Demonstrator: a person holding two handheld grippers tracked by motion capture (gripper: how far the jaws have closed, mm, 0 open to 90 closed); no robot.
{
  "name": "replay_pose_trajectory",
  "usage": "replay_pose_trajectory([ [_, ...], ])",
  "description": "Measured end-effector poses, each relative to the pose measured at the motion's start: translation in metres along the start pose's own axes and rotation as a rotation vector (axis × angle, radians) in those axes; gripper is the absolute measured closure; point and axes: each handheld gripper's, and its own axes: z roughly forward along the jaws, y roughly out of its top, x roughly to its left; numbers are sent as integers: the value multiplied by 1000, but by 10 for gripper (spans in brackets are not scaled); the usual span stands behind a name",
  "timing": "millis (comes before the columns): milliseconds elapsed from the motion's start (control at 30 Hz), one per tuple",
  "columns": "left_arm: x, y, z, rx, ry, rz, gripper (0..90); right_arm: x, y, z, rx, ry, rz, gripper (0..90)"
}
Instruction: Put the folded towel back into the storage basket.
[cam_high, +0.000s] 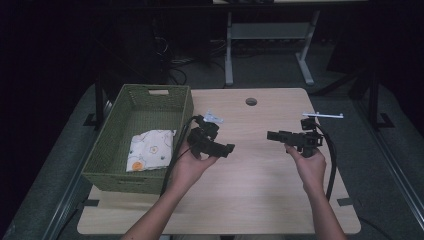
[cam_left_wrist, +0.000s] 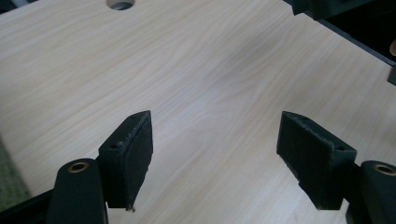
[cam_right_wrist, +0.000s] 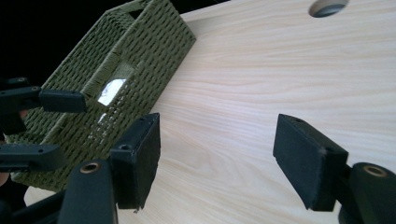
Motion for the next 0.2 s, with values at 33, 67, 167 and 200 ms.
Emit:
replay_pose_trajectory([
  [33, -3, 0, 2, 2, -5, 2, 274, -2, -2, -2, 2, -2, 3, 317],
  [67, -5, 0, 4, 7, -8, 8, 273, -4, -3, -4, 2, -6, 6, 317],
  [167, -11, -2, 8, 6, -22, 14, 273, -10, -7, -10, -7, -9, 14, 313],
  [200, -14, -3, 10, 9, -27, 19, 273, -10, -7, -11, -9, -12, 13, 313],
])
